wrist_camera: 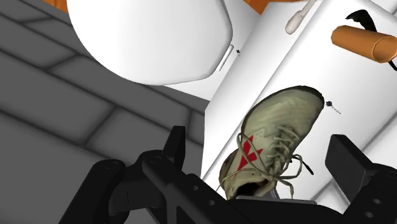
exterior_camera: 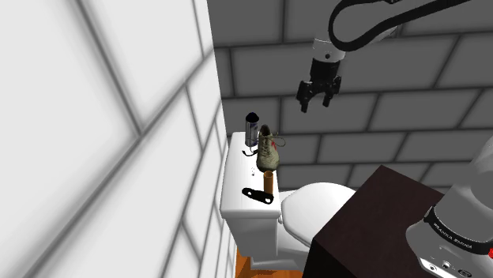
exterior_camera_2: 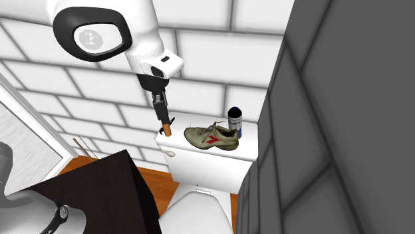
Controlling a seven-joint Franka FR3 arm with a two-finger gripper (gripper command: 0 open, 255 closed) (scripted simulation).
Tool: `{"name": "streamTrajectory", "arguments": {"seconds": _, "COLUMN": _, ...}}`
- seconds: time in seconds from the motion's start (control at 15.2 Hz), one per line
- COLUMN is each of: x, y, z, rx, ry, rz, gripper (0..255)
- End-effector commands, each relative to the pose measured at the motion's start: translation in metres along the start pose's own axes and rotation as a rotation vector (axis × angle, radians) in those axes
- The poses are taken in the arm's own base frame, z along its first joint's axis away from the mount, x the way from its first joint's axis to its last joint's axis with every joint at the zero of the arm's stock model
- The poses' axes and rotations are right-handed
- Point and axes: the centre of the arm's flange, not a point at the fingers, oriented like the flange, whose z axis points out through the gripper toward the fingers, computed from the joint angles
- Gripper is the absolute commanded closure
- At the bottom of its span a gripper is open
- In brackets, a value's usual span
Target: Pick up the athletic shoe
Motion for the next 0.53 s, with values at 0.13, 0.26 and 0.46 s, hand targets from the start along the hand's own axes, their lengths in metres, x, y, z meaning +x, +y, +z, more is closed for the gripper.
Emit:
{"name": "streamTrajectory", "arguments": {"seconds": 0.13, "x": 0.029, "y": -0.016, "z": 0.043, "rx": -0.021, "ry": 0.000, "rz": 0.029, "gripper": 0}}
{"name": "streamTrajectory", "arguments": {"seconds": 0.26, "x": 0.044, "y": -0.021, "z": 0.065, "rx": -0.033, "ry": 0.000, "rz": 0.044, "gripper": 0}}
{"name": "streamTrajectory", "arguments": {"seconds": 0.46, "x": 0.066, "y": -0.028, "z": 0.097, "rx": -0.049, "ry": -0.001, "rz": 0.065, "gripper": 0}}
